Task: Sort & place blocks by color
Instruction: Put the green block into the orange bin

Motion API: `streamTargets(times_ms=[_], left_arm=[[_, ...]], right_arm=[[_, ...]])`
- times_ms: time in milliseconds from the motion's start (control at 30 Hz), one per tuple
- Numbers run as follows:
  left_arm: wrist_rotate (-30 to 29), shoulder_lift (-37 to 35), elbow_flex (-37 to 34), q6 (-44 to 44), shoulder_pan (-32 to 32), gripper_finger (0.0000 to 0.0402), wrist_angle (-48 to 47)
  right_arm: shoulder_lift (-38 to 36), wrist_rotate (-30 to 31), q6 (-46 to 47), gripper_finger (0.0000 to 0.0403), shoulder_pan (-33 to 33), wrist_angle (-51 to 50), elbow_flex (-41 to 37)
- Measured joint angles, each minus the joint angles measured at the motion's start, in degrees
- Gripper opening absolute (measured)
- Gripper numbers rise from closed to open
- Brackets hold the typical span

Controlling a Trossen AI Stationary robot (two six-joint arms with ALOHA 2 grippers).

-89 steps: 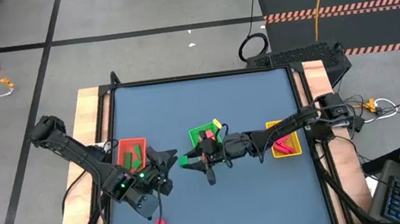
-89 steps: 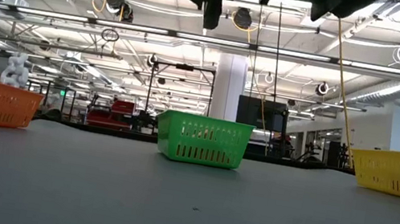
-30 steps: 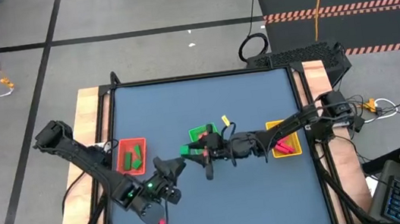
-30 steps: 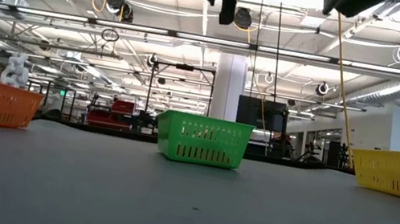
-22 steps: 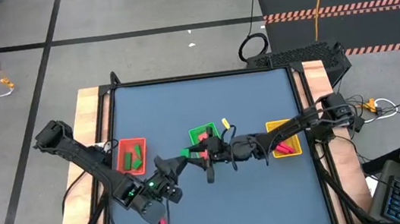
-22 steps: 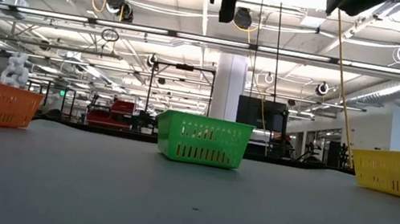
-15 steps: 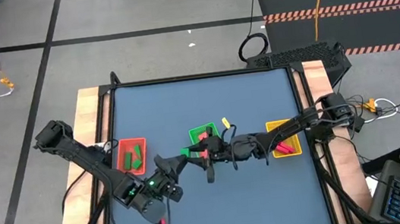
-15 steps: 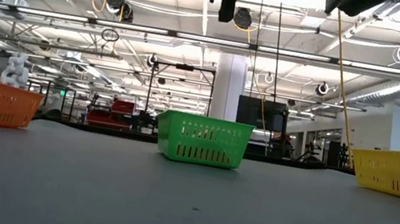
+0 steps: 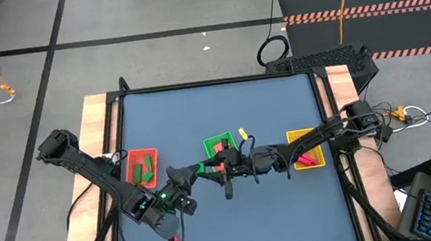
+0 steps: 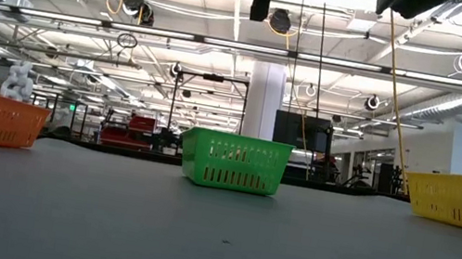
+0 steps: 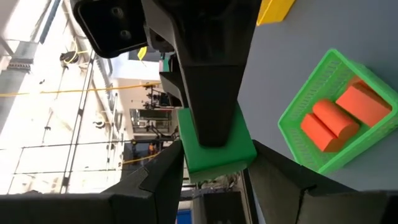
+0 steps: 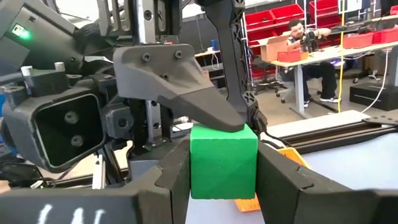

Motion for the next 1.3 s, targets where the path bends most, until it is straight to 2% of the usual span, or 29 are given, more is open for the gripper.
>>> streamTargets(times_ms=[300,433,533,733,1000,1133,1300], left_arm=[[-0.1,0.0,0.0,-0.4,0.0,0.0172,2.9],[-0.3,0.0,0.0,-0.3,-0.1,0.0135,3.4],[-0.3,0.0,0.0,-0.3,-0.1,0.0132,4.4],[-0.4,0.0,0.0,-0.6,0.0,0.0132,4.8],[-7.7,-0.1,0.0,-1.0,-0.2,0.0132,2.8],[-10.5,-1.4,0.0,-9.6,-0.4,0.0132,-7.3],[-7.7,-3.8,0.0,-35.4,-0.3,0.0132,-27.8]], right_arm=[[0.0,-0.1,-0.2,0.0132,0.1,0.4,0.0],[0.0,0.0,0.1,0.0132,0.1,0.5,0.0],[-0.1,0.1,0.8,0.0139,0.1,0.1,0.0],[-0.1,0.1,0.5,0.0177,0.0,-1.9,0.0],[-0.1,0.3,0.8,0.0244,-1.1,-7.4,0.0],[-0.1,0.3,0.8,0.0268,-1.6,-10.0,0.0],[-0.3,0.3,0.8,0.0279,-1.6,-10.7,0.0]])
